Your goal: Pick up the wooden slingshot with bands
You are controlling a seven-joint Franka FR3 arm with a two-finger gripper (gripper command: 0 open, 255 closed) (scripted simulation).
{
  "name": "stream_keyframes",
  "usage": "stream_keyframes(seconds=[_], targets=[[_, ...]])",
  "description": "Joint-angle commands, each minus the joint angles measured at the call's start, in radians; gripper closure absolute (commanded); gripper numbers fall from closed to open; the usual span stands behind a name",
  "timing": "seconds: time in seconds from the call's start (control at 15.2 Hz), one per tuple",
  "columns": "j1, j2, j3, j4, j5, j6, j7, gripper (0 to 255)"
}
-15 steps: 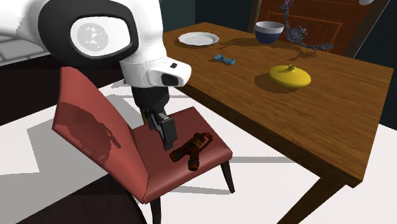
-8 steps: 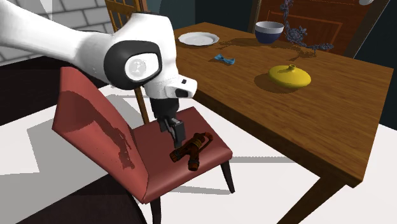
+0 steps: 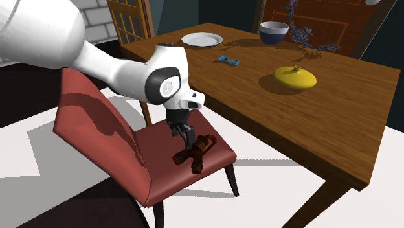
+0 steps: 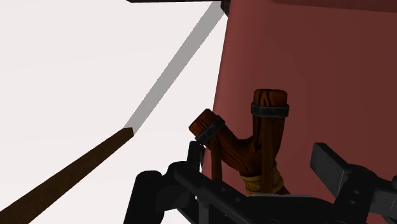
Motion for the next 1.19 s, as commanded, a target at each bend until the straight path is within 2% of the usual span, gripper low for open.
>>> stream_keyframes(seconds=[0.0, 0.2, 0.79, 0.86, 1.12], targets=[[0.014, 0.080, 0.005, 0.045, -0.027, 0.027, 0.036, 0], [0.035, 0.180, 0.002, 0.107, -0.061, 0.054, 0.072, 0], [0.046, 0.263, -0.015, 0.104, -0.099, 0.136, 0.104, 0], [0.046, 0.265, -0.016, 0.103, -0.101, 0.139, 0.105, 255], [0.047, 0.267, -0.016, 0.102, -0.102, 0.141, 0.107, 255]])
